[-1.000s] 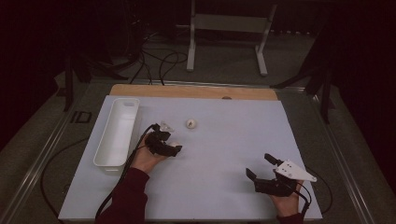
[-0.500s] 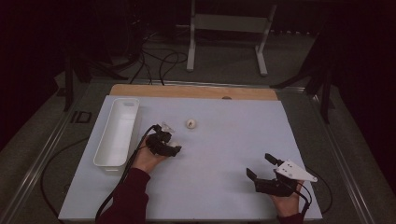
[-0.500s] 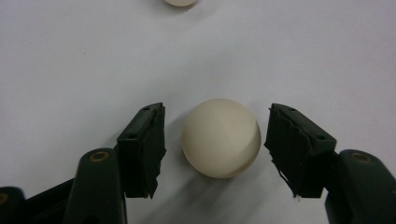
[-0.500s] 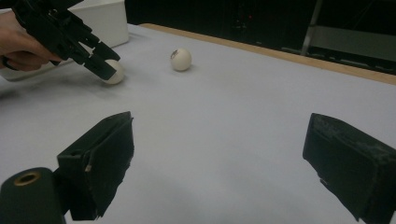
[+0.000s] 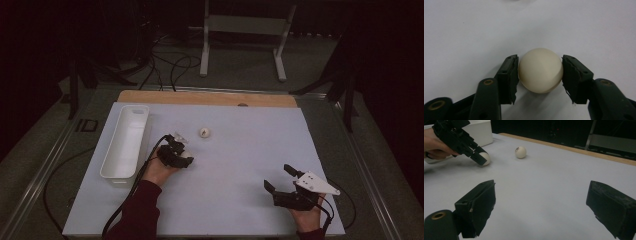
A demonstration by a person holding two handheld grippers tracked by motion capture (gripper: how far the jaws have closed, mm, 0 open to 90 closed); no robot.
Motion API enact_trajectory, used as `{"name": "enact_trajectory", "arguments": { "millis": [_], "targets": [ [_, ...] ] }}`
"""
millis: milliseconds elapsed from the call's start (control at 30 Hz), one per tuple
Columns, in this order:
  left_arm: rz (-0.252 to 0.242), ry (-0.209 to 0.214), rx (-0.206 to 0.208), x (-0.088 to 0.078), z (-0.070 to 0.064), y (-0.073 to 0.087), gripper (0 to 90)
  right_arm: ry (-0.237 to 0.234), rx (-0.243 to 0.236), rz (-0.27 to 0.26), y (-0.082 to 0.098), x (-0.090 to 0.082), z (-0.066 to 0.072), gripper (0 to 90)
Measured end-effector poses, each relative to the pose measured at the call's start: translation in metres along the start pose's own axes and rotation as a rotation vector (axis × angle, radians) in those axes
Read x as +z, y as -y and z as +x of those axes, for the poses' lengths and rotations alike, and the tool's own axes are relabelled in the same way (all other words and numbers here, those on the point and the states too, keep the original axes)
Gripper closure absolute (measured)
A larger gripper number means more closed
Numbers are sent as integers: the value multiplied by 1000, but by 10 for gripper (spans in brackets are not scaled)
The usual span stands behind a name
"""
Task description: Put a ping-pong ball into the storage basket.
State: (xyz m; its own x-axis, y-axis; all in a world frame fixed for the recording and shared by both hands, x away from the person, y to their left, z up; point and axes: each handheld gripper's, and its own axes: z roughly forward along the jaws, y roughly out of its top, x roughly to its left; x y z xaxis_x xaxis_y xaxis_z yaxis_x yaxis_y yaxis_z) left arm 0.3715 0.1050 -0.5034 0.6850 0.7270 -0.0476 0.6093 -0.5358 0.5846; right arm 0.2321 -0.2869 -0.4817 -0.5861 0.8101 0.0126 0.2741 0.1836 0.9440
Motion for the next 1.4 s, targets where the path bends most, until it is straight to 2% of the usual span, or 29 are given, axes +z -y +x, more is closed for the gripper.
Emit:
{"name": "enact_trajectory", "arguments": {
  "millis": [100, 467, 967, 1400],
  "targets": [
    [3, -3, 7, -1, 0, 0, 510, 0, 0, 0, 0, 0, 0, 85],
    [-49, -11, -1, -15, -3, -5, 514, 0, -1, 0, 0, 0, 0, 85],
    [-79, -12, 1, -27, -7, -10, 514, -2, -3, 1, 0, 0, 0, 85],
    [-98, -17, 22, -41, -12, -15, 514, -2, -4, 1, 0, 1, 0, 85]
  ]
}}
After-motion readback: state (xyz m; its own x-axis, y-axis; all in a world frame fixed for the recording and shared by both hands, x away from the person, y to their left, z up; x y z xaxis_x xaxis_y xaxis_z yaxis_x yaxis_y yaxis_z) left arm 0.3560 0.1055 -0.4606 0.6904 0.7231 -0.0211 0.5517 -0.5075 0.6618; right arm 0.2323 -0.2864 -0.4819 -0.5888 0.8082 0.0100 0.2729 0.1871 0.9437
